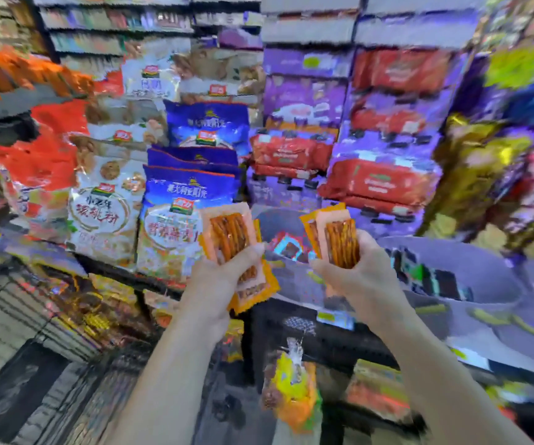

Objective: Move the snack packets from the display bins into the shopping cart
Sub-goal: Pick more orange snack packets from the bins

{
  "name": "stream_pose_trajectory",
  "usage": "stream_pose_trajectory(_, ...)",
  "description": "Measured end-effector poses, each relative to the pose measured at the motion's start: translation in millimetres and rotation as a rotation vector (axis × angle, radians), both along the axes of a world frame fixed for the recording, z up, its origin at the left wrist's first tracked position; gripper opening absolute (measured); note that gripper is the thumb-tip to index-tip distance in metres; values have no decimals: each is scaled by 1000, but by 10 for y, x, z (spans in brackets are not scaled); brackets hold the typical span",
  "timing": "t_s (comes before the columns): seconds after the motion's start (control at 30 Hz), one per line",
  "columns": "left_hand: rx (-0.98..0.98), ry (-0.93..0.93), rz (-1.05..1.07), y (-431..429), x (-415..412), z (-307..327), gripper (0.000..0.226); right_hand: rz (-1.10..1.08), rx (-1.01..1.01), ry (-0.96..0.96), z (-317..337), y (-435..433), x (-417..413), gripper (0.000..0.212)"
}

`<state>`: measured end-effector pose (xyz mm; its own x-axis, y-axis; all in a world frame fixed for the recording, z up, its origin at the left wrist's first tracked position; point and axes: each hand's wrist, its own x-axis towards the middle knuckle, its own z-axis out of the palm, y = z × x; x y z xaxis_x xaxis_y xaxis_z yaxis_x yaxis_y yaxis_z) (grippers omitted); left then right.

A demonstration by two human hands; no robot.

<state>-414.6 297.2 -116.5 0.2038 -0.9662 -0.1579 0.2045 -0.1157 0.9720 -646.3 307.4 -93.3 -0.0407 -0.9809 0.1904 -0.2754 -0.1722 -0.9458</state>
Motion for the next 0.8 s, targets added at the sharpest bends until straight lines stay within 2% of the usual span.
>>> stream_pose_trajectory(0.1, -4, 6, -131, -18, -742, 81, 52, -115, -26, 20, 1, 122, -696, 28)
stream_pose_trajectory(0.23, -32, 96, -303, 95, -1725, 254, 54, -274, -35, 41, 15, 290, -1562, 31)
stream_pose_trajectory(0.4, -49, 125, -450, 106, -2816, 346, 15, -378, -30, 11, 46, 521, -2528, 32)
stream_pose_trajectory(0.43, -39, 119, -464, 98, -3010, 358, 15, -392, -16, 15, 48, 566, -2713, 32)
stream_pose_trajectory(0.6, -25, 66, -585, 30, -3866, 380, 49, -538, -9, 91, 25, 726, -3469, 33)
stream_pose_trajectory(0.67, 6, 72, -649, -39, -4190, 360, 49, -599, 7, 77, -2, 757, -3741, 35)
stream_pose_trajectory(0.73, 11, 66, -670, -120, -4375, 339, 36, -632, 26, 66, -25, 764, -3891, 36)
stream_pose_trajectory(0.8, 6, 34, -705, -227, -4644, 329, 44, -680, 31, 65, -56, 749, -4121, 33)
